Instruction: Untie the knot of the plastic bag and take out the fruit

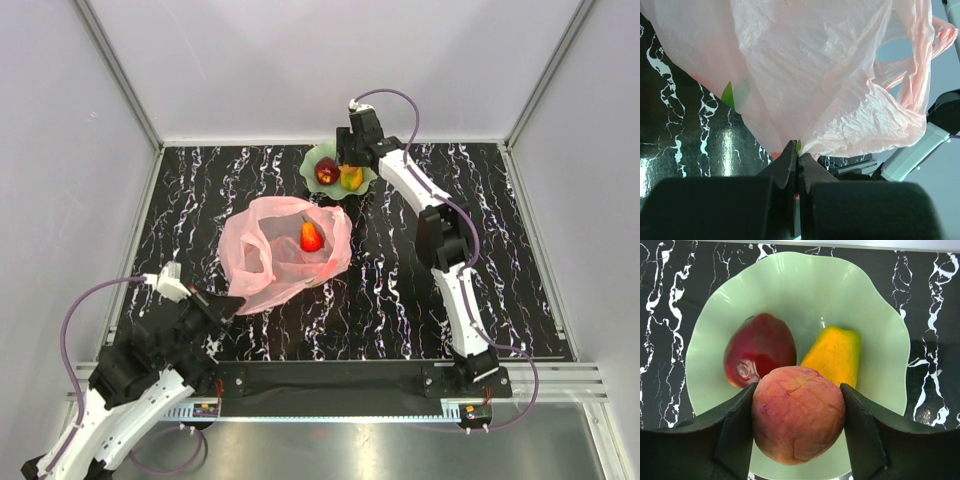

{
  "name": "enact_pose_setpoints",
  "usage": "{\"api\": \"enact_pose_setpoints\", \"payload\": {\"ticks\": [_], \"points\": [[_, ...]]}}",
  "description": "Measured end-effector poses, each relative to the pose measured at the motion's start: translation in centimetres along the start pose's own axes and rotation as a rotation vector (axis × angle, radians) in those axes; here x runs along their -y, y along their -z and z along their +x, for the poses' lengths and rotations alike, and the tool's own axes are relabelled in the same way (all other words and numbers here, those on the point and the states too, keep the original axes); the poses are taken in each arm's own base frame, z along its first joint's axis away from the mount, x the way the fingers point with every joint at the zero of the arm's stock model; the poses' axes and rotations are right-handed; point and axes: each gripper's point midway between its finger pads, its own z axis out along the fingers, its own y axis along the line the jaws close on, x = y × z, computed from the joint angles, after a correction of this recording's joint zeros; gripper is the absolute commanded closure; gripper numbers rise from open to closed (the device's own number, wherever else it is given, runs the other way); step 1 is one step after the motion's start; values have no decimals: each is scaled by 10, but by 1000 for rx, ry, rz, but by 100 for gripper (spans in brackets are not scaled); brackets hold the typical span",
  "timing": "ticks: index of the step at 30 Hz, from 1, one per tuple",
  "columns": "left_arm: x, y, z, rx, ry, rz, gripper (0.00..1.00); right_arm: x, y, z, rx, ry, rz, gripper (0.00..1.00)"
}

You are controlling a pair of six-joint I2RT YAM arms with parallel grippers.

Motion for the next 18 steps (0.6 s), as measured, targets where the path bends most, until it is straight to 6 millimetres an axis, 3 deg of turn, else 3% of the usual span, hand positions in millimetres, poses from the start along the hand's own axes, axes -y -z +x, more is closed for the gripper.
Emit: {"api": "enact_pose_setpoints", "payload": {"ticks": [1,3,4,8,13,15,18], "points": [[0,0,0,-1,0,-3,100,2,-3,1,-5,-2,-1,23],[0,-1,0,-1,-1,-3,100,5,-4,3,-14,-7,0,12],[0,-2,0,-1,0,-2,100,8,-4,2,-15,-9,2,0],[-1,-10,3,-7,-11,-8,100,15,0,-4,0,-4,8,0],[-8,-30,17,-50,-34,-22,100,16,31,-24,28,4,6,0],[-14,-39,25,-69,-38,-25,100,14,59,-41,66,3,-1,0],[-27,-49,38,-98,-42,-38,100,11,118,-67,137,-3,-24,0]]}}
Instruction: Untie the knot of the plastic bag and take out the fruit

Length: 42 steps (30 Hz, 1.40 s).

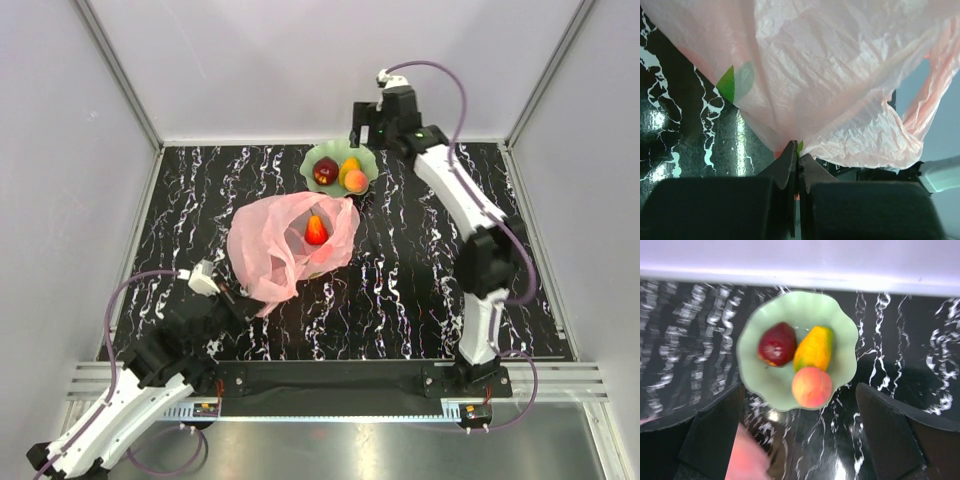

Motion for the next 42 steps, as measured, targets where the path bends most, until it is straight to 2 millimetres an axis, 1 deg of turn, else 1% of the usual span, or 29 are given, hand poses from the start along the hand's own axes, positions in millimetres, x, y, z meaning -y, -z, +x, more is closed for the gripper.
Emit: {"api": "enact_pose_setpoints", "payload": {"ticks": [2,5,6,8,9,10,12,13,14,15,16,17,19,20,21,22,23,24,27,28,30,32,34,36,39,42], "points": [[-5,-4,5,-13,0,-1,100,-5,46,-23,60,-8,-29,0],[-1,-5,6,-11,2,26,100,-16,115,-54,164,-24,-106,0],[1,-5,6,-10,3,39,100,-21,134,-60,192,-26,-141,0],[6,-6,5,-7,5,61,100,-35,167,-62,221,-17,-222,0],[8,-7,5,-7,5,71,100,-46,183,-60,230,-7,-265,0],[9,-9,5,-8,6,79,100,-61,196,-54,227,11,-314,0],[11,-13,8,-19,7,94,100,-98,213,-35,204,59,-405,0],[11,-16,11,-28,7,99,100,-115,218,-23,182,81,-446,0],[10,-19,14,-37,7,103,100,-138,223,-4,148,109,-498,0],[8,-21,17,-45,7,100,100,-155,226,16,107,132,-539,1],[5,-25,20,-53,6,97,100,-165,227,33,76,149,-562,2],[1,-28,23,-58,6,94,100,-172,227,51,36,165,-574,6],[-6,-33,29,-71,7,86,100,-175,222,79,-26,180,-560,14],[-10,-36,33,-76,7,86,100,-174,218,85,-41,179,-549,18],[-14,-39,36,-84,11,82,100,-172,214,89,-49,175,-530,27],[-18,-41,40,-92,14,77,100,-171,210,91,-51,174,-512,32],[-21,-43,43,-98,18,73,100,-169,206,92,-51,167,-494,39],[-18,-43,42,-94,22,86,100,-168,203,93,-51,161,-479,55],[-7,-41,37,-69,39,143,100,-170,195,99,-64,147,-461,80],[-3,-40,35,-60,44,162,100,-172,191,103,-71,143,-457,98],[2,-38,32,-48,51,187,100,-176,181,115,-102,136,-441,100],[5,-36,30,-39,55,203,100,-176,170,135,-139,133,-415,100],[7,-35,28,-33,59,215,100,-170,162,160,-186,135,-380,100],[9,-34,27,-29,62,221,100,-157,153,185,-230,139,-323,100],[9,-34,27,-30,69,223,100,-144,138,210,-266,147,-259,100],[9,-34,28,-37,76,221,100,-139,114,232,-290,161,-208,100]]}}
